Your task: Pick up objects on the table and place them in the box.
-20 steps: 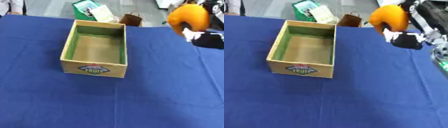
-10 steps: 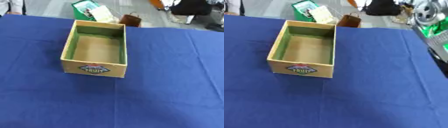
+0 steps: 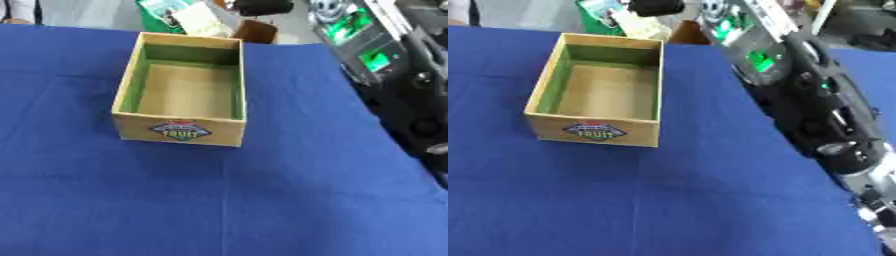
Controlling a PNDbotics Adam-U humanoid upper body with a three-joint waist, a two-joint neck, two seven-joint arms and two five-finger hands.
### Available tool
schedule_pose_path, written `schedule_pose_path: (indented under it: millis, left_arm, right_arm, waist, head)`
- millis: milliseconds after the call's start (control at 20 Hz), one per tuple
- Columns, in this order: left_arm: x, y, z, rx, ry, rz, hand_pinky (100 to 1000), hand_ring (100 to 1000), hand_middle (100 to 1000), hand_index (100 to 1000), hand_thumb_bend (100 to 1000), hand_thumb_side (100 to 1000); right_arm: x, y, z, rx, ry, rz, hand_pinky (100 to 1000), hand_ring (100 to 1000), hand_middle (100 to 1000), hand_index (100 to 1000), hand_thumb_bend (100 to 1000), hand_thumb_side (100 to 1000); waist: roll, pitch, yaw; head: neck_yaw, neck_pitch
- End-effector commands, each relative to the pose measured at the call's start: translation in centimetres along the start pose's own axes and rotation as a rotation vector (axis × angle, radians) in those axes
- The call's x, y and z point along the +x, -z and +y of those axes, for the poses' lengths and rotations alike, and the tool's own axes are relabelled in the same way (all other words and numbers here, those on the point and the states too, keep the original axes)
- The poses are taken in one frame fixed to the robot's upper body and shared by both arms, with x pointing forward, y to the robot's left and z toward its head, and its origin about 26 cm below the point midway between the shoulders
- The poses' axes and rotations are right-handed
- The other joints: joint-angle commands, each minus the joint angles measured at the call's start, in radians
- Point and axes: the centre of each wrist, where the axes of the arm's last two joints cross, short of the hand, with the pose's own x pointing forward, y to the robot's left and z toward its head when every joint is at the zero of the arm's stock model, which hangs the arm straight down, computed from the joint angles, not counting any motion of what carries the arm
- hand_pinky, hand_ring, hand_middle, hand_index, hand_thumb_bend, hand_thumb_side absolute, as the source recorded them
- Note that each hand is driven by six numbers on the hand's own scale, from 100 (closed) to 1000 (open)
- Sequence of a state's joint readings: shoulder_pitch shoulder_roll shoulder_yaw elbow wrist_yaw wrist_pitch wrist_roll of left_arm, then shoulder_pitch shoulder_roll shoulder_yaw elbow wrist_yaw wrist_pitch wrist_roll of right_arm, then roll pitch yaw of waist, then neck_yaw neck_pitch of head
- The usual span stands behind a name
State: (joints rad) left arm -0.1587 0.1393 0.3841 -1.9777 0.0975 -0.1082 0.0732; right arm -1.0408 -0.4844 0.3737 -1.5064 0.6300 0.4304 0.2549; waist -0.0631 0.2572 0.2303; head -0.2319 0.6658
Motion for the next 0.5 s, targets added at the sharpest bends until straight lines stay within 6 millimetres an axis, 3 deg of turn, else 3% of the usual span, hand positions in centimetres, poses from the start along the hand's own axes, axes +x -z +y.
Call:
schedule_pose_path:
  millis: [50, 300, 500]
  left_arm:
    - [0.7, 0.4, -0.3, -0.016, -0.012, -0.034, 446, 354, 465, 536, 100, 787]
    - [0.8, 0.5, -0.6, -0.026, -0.029, -0.038, 445, 354, 465, 537, 100, 788]
    - [0.8, 0.6, -0.7, -0.024, -0.033, -0.039, 445, 354, 465, 537, 100, 789]
  right_arm:
    - [0.1, 1.8, 1.9, 0.019, -0.035, 0.007, 750, 774, 512, 663, 100, 342]
    - [-0.9, 3.6, 6.1, 0.118, -0.008, 0.039, 775, 806, 530, 684, 100, 352]
    - [-1.9, 4.1, 7.6, 0.192, -0.006, 0.024, 785, 826, 573, 705, 100, 359]
  waist:
    - [0.008, -0.013, 0.008]
    - [0.006, -0.009, 0.029]
    - [0.002, -0.009, 0.039]
  head:
    - [-0.016, -0.012]
    - [-0.026, -0.019]
    - [-0.031, -0.022]
